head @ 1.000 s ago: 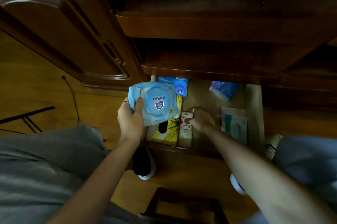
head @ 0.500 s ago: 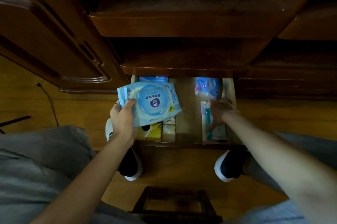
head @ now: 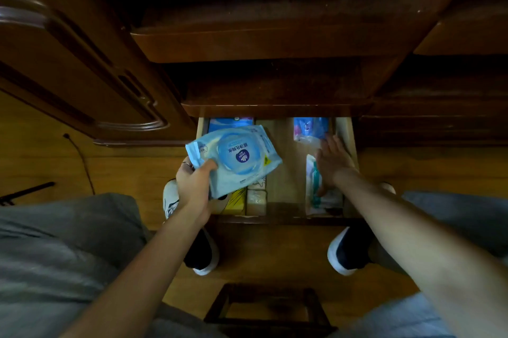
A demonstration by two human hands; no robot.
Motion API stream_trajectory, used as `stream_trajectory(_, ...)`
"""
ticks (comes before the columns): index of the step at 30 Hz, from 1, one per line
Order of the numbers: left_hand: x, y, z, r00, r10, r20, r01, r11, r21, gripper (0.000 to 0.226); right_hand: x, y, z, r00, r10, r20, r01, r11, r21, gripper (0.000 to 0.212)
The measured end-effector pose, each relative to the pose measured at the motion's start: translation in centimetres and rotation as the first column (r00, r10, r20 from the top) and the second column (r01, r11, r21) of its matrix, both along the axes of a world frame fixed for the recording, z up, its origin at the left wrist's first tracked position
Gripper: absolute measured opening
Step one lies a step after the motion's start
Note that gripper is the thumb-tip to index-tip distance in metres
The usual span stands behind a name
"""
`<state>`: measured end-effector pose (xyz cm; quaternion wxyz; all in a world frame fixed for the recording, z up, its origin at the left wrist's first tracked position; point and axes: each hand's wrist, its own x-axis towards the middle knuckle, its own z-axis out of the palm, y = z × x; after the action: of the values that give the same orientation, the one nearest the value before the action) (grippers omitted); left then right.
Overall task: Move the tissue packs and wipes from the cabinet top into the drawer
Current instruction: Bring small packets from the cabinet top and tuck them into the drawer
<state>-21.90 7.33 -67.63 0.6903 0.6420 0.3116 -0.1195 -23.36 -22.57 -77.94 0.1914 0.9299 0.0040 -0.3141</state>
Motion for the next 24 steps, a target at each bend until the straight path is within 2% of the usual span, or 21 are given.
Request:
stream_trajectory(2,0.0,-1.1,-0.1,1.0,0.009,-0.003,-0.009,0.997,-0.072,0.038,-0.5,-0.3,0.1,0.996,-0.084,-0.042,0.09,0.981,0.173,0.122)
stream_trajectory(5,-0.4,-3.0,-0.5,0.999,0.007,-0.032,-0.014,0.971,-0.239,0.053,-1.5,-0.4,0.9,0.971,-0.166,-0.17,0.222,0.892,0.395,0.113)
stream_trajectory(7,-0.6,-4.1,-1.0,0.998,-0.03,-0.059,0.01,0.953,-0.303,0.057,-2.4,-0.9,1.6,0.972,-0.155,-0.176,0.219,0.866,0.449,0.091)
stream_trajectory(10,-1.2,-5.9,-1.9,0.993,-0.096,-0.074,0.066,0.938,-0.34,0.054,-3.6,-3.1,4.0,0.974,-0.215,-0.075,0.222,0.822,0.525,0.056)
stream_trajectory(14,-1.8,-9.9,-3.8,0.988,-0.08,-0.131,0.033,0.944,-0.327,0.061,-5.1,-7.2,8.6,0.889,-0.458,-0.027,0.357,0.654,0.667,0.039)
stream_trajectory(17,-3.4,-13.2,-6.1,0.958,-0.186,-0.218,0.169,0.981,-0.094,0.07,-6.5,-9.1,10.5,0.793,-0.609,-0.005,0.411,0.528,0.743,0.038)
stream_trajectory(19,-4.6,-14.4,-7.5,0.874,-0.393,-0.287,0.373,0.919,-0.123,0.071,-7.3,-9.7,10.6,0.742,-0.669,-0.031,0.44,0.453,0.775,0.036)
stream_trajectory(21,-5.0,-14.4,-8.7,0.739,-0.596,-0.314,0.595,0.796,-0.111,0.05,-7.5,-9.9,10.3,0.715,-0.695,-0.076,0.47,0.396,0.789,0.036)
stream_trajectory(23,-4.3,-13.7,-9.5,0.609,-0.746,-0.27,0.788,0.608,0.098,0.036,-7.2,-9.8,9.7,0.699,-0.705,-0.12,0.495,0.356,0.793,0.037)
stream_trajectory(24,-3.8,-13.3,-9.9,0.576,-0.781,-0.242,0.818,0.547,0.18,0.032,-7.0,-9.6,9.4,0.699,-0.702,-0.133,0.5,0.347,0.794,0.037)
